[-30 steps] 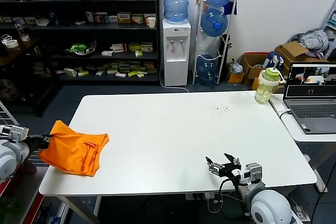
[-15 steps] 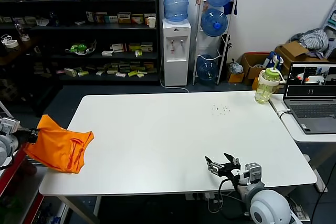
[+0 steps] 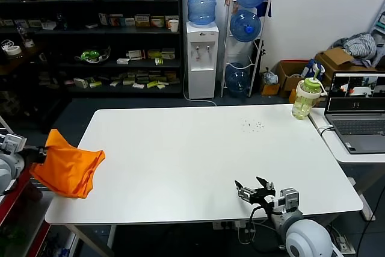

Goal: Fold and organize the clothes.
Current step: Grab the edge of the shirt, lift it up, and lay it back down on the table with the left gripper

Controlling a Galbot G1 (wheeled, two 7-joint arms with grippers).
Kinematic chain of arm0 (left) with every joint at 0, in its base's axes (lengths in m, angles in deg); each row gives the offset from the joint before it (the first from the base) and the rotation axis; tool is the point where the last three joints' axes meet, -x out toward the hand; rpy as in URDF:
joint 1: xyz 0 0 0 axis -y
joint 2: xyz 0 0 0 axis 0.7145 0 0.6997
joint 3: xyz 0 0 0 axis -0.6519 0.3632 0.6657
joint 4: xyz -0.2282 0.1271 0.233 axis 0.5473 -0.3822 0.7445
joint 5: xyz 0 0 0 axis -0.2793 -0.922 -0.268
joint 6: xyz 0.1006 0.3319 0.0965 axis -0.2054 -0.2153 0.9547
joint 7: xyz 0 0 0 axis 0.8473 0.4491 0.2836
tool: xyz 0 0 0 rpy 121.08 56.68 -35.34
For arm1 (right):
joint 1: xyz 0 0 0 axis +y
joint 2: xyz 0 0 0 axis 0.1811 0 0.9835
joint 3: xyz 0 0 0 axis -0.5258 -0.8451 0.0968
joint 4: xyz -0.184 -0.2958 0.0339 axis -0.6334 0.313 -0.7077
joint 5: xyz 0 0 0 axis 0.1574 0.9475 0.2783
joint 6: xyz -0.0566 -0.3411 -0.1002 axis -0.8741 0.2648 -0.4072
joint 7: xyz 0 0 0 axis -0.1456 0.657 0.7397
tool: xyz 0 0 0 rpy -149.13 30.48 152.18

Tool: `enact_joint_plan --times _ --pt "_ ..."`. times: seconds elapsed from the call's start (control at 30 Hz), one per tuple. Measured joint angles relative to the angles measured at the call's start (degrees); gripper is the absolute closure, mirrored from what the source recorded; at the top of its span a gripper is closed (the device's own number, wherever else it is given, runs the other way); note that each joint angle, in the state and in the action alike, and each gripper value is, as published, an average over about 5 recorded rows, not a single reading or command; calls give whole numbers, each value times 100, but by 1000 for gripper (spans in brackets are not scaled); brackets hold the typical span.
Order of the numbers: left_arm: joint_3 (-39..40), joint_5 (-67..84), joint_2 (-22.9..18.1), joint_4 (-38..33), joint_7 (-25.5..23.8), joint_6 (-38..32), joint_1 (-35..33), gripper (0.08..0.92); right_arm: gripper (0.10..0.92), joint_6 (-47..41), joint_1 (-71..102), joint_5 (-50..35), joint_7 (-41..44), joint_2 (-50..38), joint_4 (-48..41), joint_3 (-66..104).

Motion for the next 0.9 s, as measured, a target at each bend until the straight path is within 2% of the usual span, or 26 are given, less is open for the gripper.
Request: enact_joint_plan --times 0.1,0.2,0.43,0.67,0.9 --pt "100 255 -222 -274 239 18 43 898 203 -29 62 36 -27 29 43 61" --pt "350 702 -615 -644 635 59 253 898 203 -54 168 74 -48 43 99 154" --pt "1719 1845 -2037 -1203 1874 67 1545 898 203 -61 603 184 -56 137 278 524" --pt "3080 2337 -3578 -918 2640 73 2971 898 203 -45 987 271 -53 248 388 815" --pt "3813 2420 -4496 -498 3026 67 3681 898 203 -46 1102 285 -53 272 378 889"
